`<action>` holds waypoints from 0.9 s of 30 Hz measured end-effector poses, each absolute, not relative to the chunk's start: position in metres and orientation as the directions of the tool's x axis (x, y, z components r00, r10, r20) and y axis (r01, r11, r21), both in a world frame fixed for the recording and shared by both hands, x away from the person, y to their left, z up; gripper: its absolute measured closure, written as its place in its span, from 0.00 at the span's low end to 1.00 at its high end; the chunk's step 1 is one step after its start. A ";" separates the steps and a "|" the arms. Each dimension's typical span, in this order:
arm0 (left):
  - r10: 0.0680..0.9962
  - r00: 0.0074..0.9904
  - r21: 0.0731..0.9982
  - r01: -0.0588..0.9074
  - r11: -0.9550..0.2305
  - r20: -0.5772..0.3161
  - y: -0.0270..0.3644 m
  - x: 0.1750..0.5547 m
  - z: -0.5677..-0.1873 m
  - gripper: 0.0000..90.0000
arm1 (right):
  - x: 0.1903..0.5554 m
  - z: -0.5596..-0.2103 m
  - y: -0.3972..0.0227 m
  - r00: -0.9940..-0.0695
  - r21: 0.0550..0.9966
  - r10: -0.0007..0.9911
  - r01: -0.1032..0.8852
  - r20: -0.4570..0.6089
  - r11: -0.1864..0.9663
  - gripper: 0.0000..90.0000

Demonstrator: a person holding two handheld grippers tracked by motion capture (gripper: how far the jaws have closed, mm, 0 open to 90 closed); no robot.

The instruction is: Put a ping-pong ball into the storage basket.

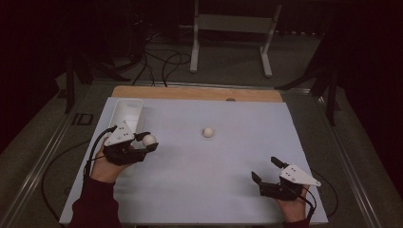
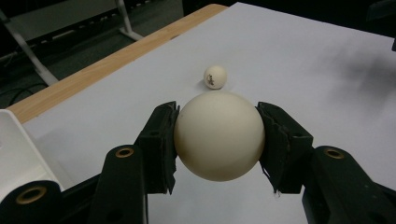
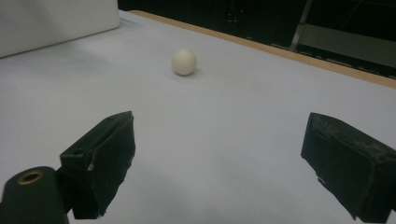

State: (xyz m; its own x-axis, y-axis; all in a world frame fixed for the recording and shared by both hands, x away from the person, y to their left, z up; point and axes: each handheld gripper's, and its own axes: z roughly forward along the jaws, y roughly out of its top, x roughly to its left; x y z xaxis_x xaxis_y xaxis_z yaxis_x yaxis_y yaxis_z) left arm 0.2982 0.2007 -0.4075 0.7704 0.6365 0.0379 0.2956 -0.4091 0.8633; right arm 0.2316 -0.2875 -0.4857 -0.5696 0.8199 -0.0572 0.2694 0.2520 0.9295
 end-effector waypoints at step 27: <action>0.668 0.744 0.868 0.313 -0.386 0.029 0.223 0.300 -0.409 0.57 | 0.231 -0.485 -0.288 -0.567 0.931 0.821 0.267 -0.058 0.250 0.11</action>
State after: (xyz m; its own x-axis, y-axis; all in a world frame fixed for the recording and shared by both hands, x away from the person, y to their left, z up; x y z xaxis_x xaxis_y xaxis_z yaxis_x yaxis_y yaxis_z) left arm 0.3001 0.2234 -0.4088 0.7439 0.6676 0.0288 0.3126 -0.3858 0.8680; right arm 0.2312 -0.2880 -0.4853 -0.5674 0.8214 -0.0581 0.2670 0.2503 0.9306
